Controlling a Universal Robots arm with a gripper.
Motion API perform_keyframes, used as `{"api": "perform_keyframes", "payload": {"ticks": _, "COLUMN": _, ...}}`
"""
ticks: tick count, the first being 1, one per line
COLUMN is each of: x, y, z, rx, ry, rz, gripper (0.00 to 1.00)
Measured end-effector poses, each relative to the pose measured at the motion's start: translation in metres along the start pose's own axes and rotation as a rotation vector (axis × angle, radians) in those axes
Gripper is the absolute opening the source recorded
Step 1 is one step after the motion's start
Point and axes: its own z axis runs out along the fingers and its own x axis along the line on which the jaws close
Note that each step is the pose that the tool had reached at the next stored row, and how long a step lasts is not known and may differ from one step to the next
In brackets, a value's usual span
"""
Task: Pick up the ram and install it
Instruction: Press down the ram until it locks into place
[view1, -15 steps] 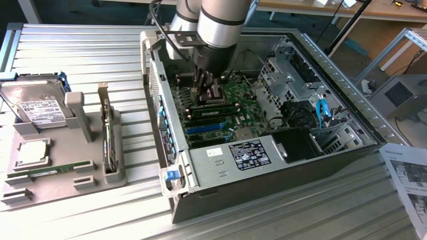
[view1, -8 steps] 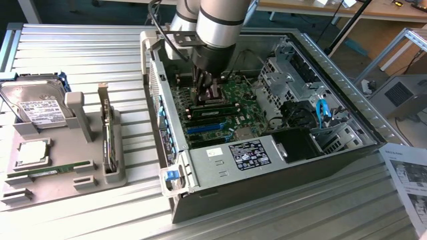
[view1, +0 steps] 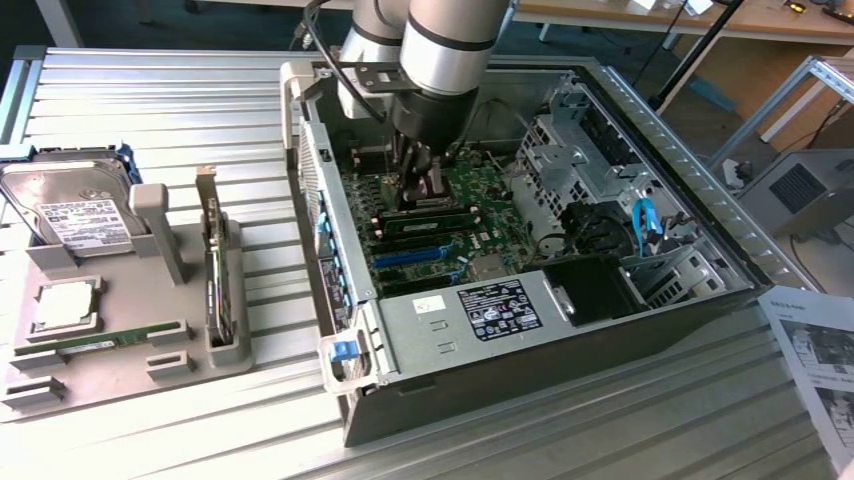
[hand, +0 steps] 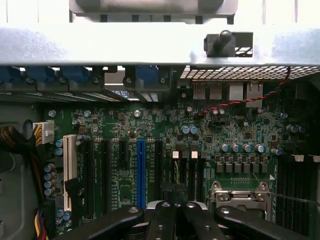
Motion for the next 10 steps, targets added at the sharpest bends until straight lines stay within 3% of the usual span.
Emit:
{"api": "perform_keyframes", "payload": {"ticks": 6, "x": 0.0, "y": -0.001, "z": 0.0001, "rx": -0.0093, "ry": -0.0001, "rz": 0.0, "gripper": 0.11}}
{"api": "perform_keyframes", "payload": {"ticks": 10, "x": 0.0, "y": -0.001, "z": 0.0001, "rx": -0.0099, "ry": 0.0, "rz": 0.0, "gripper": 0.11}}
